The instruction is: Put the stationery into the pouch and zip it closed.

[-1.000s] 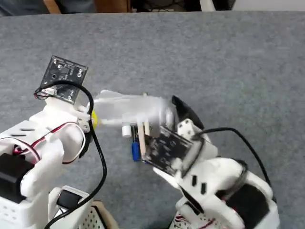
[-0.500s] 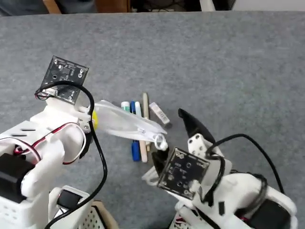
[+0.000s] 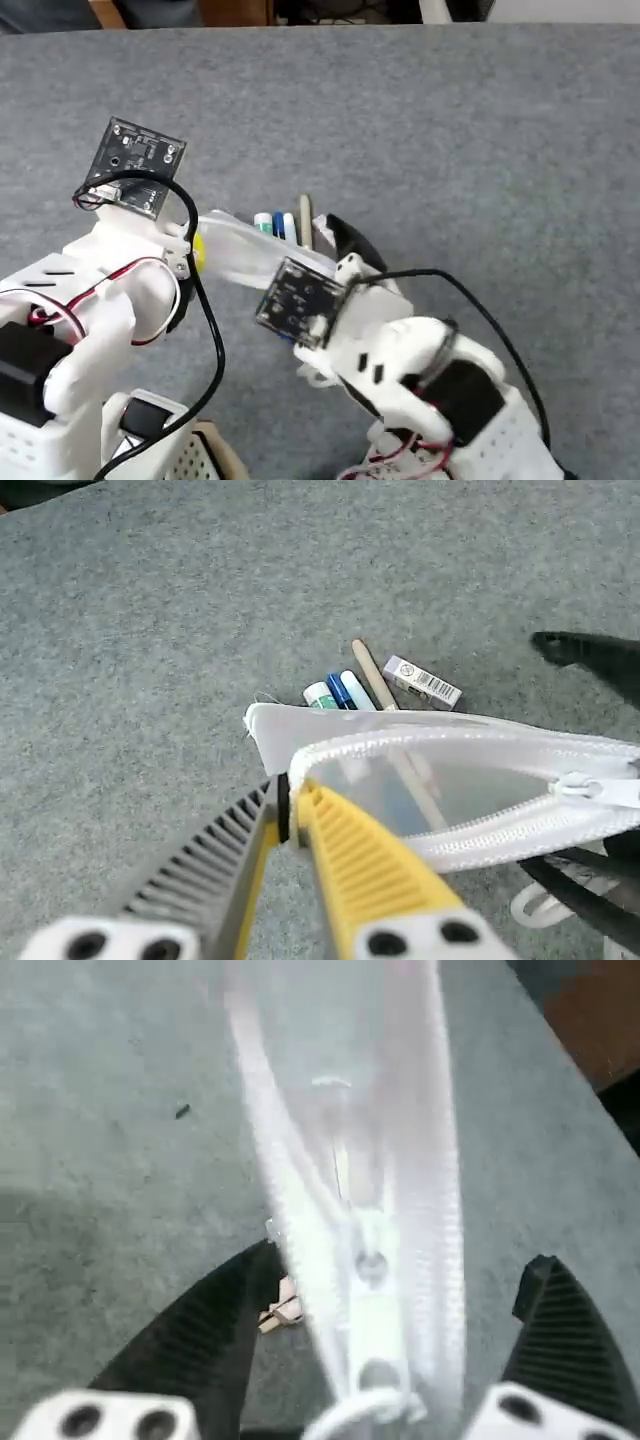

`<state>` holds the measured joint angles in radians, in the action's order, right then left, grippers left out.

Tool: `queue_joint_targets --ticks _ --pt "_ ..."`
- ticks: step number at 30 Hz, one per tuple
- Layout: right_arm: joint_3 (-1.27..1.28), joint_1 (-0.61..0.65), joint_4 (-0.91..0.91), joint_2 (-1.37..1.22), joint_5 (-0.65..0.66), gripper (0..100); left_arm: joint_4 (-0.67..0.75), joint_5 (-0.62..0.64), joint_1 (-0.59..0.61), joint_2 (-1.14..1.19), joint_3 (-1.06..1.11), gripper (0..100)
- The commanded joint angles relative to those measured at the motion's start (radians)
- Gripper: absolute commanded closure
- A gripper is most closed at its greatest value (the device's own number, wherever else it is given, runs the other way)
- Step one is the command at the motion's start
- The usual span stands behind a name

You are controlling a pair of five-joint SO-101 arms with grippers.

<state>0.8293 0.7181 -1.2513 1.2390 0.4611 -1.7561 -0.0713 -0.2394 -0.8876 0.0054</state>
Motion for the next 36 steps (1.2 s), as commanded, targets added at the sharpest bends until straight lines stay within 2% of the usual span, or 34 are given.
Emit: queue_joint_targets --ticks 1,9,16,20,30,36 --pt "0.039 -0.058 0.061 0.002 0.002 61.7 -0.003 0.009 -0.012 -0.011 -0.038 97" --pt "0.059 -0.068 0.068 0.002 0.002 62.9 -0.003 0.009 -0.012 -0.011 -0.038 97" --pt "0.059 -0.066 0.098 0.007 0.002 88.5 -0.003 0.009 -0.012 -0.011 -0.038 97" --pt "0.059 -0.068 0.140 0.007 0.002 97.6 -0.003 0.009 -0.012 -0.011 -0.038 97" --pt "0.059 -0.069 0.152 0.007 0.002 98.5 -0.003 0.009 -0.012 -0.011 -0.036 97" --pt "0.059 -0.068 0.152 0.008 0.002 98.6 0.012 0.002 -0.010 -0.011 0.087 97"
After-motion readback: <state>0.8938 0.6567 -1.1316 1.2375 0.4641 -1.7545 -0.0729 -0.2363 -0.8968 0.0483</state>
